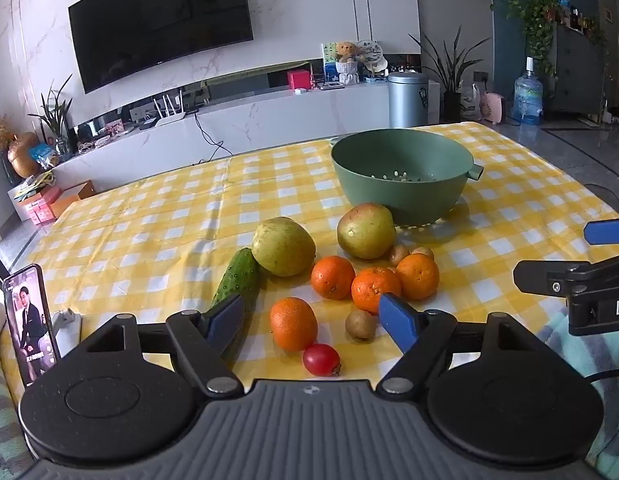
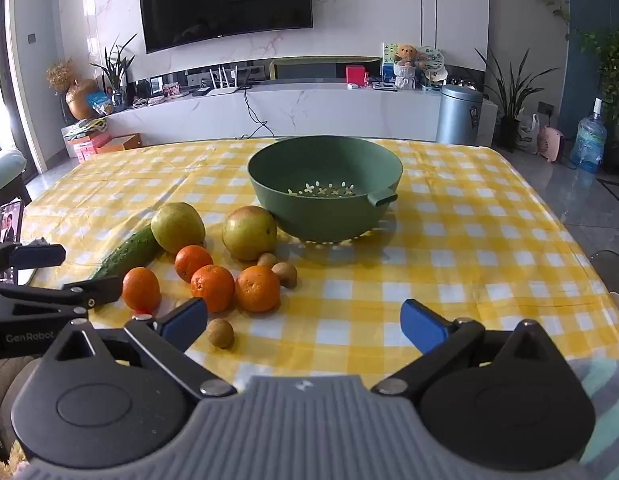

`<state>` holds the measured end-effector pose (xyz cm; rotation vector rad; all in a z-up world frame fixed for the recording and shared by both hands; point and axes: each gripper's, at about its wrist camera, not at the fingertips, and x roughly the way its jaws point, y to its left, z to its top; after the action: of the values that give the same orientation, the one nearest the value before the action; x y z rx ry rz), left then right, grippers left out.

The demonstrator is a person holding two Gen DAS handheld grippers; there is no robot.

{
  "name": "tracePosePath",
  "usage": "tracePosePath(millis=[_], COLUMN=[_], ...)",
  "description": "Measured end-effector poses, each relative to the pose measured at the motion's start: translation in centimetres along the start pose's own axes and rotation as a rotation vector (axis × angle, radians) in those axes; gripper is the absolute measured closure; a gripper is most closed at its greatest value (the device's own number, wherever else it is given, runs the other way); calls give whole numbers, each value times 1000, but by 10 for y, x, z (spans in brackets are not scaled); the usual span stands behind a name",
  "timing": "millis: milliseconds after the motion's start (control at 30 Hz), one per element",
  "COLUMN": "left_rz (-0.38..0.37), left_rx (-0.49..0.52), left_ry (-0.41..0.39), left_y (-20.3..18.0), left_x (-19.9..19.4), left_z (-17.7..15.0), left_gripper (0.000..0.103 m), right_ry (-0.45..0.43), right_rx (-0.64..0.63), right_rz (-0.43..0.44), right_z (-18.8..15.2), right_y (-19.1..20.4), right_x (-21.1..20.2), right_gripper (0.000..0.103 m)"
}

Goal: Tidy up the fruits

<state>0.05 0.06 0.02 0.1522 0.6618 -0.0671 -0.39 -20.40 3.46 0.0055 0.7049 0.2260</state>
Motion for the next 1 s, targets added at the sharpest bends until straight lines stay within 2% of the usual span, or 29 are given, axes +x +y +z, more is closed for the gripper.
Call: tracePosePath(millis=[33, 267, 1000], left_rz=[12, 2, -15], left_rx=[2, -1, -33], left_ry=[-20, -12, 7], left_y=[0, 1, 5], left_x=[-1, -6, -5], left_z=[-1, -3, -1], left_gripper=[13, 18, 19], right_ry=[0, 5, 71], right_rx=[3, 1, -10], right_rz=[2, 3, -46], right_z=[0, 1, 1], right_y=[0, 3, 5], right_x=[0, 1, 7], right_gripper=[4, 4, 4])
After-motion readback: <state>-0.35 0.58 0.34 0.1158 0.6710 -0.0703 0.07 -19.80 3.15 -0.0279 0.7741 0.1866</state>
